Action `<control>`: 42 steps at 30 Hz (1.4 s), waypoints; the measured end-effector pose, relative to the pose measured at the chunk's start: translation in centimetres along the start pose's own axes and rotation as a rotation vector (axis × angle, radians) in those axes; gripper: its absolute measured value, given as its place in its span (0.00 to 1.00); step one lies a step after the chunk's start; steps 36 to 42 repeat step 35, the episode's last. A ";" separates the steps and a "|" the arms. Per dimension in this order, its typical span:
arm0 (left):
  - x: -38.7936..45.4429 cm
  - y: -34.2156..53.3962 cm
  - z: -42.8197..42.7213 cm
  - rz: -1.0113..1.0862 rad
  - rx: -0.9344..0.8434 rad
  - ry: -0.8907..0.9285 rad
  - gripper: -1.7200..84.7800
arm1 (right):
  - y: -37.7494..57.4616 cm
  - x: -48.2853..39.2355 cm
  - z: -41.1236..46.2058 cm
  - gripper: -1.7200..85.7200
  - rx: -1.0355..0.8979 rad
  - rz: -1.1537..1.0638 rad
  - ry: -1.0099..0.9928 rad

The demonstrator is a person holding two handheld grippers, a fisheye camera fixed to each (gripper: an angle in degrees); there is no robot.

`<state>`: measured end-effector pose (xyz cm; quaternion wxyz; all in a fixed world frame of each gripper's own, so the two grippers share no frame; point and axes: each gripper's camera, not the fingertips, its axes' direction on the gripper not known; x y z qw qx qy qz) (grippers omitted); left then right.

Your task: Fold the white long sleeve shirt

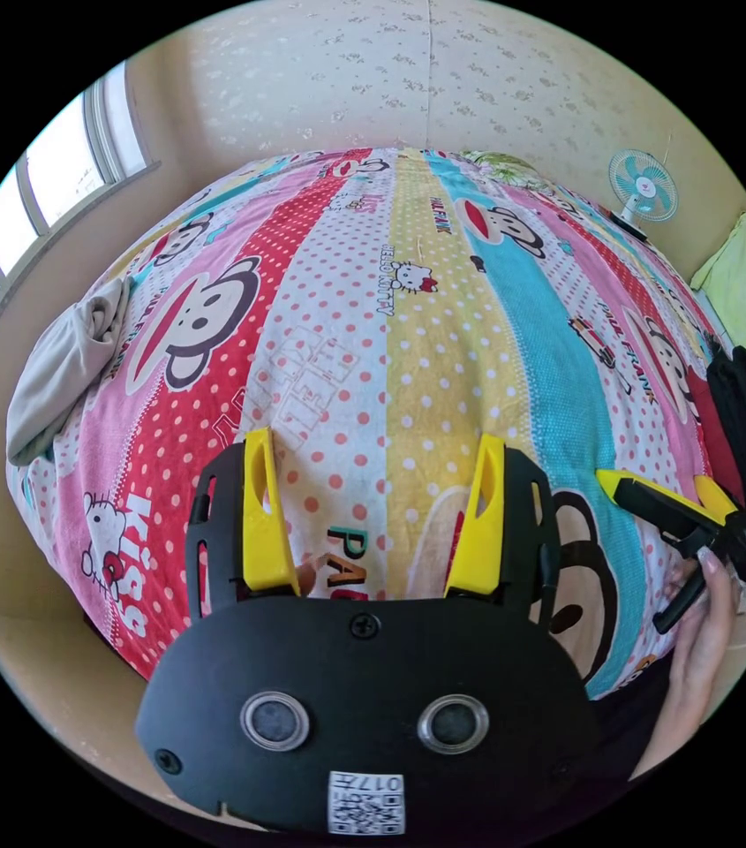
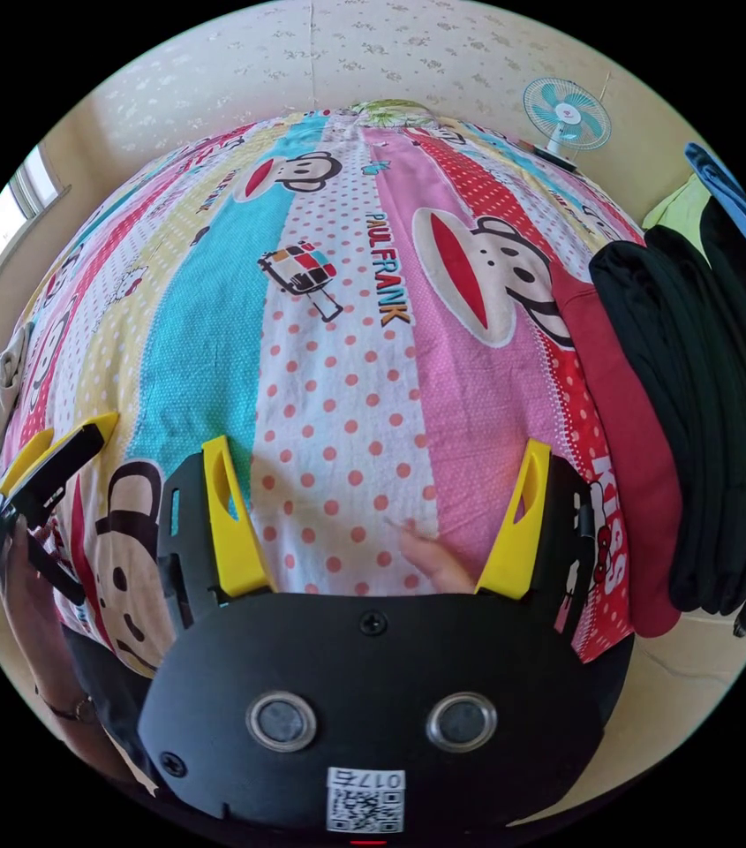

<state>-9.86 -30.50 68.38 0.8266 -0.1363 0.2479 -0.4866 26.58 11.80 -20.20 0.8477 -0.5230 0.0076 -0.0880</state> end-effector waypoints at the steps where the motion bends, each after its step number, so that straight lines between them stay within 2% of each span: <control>1: 0.1 0.0 0.1 0.000 0.000 0.001 0.36 | -0.2 0.1 -0.1 0.49 -0.002 0.001 -0.002; 10: 0.6 -0.1 0.8 0.000 -0.009 0.000 0.36 | -1.9 1.1 -1.4 0.49 -0.004 0.002 -0.005; 15: 0.8 -0.4 1.0 -0.002 -0.035 0.011 0.33 | -3.8 2.0 -2.1 0.47 -0.087 0.013 -0.012; 18: 0.7 1.1 -1.1 0.035 -0.018 0.032 0.23 | -3.1 3.6 -5.0 0.34 -0.037 -0.023 -0.030; 20: 0.7 2.8 -3.0 0.055 0.006 0.090 0.17 | -0.4 5.2 -8.6 0.12 0.112 -0.084 -0.110; 21: 0.9 4.1 -4.1 0.089 0.015 0.144 0.17 | 0.3 5.4 -9.3 0.07 0.152 -0.114 -0.136; 23: 1.5 6.2 -5.3 0.143 0.011 0.203 0.17 | 2.3 6.4 -10.1 0.09 0.248 -0.137 -0.157; 27: 3.2 10.1 -7.4 0.198 0.003 0.329 0.15 | 2.2 7.7 -8.3 0.07 0.138 -0.143 -0.225; 30: 4.3 11.7 -9.5 0.249 -0.020 0.437 0.10 | 3.5 9.7 -15.1 0.06 0.206 -0.293 -0.416; 31: 4.7 12.4 -10.8 0.271 0.002 0.442 0.07 | 5.1 11.3 -19.7 0.06 0.327 -0.339 -0.455; 32: 4.9 12.8 -11.4 0.285 0.015 0.439 0.06 | 6.8 13.8 -24.6 0.07 0.468 -0.325 -0.412; 33: 5.2 13.4 -12.7 0.313 0.043 0.425 0.03 | 7.6 15.3 -26.8 0.08 0.532 -0.290 -0.368; 35: 5.7 14.2 -14.1 0.341 0.065 0.396 0.02 | 10.4 23.1 -34.3 0.13 0.749 -0.051 -0.172; 42: 5.7 14.2 -14.1 0.341 0.065 0.396 0.02 | 10.4 23.1 -34.3 0.13 0.749 -0.051 -0.172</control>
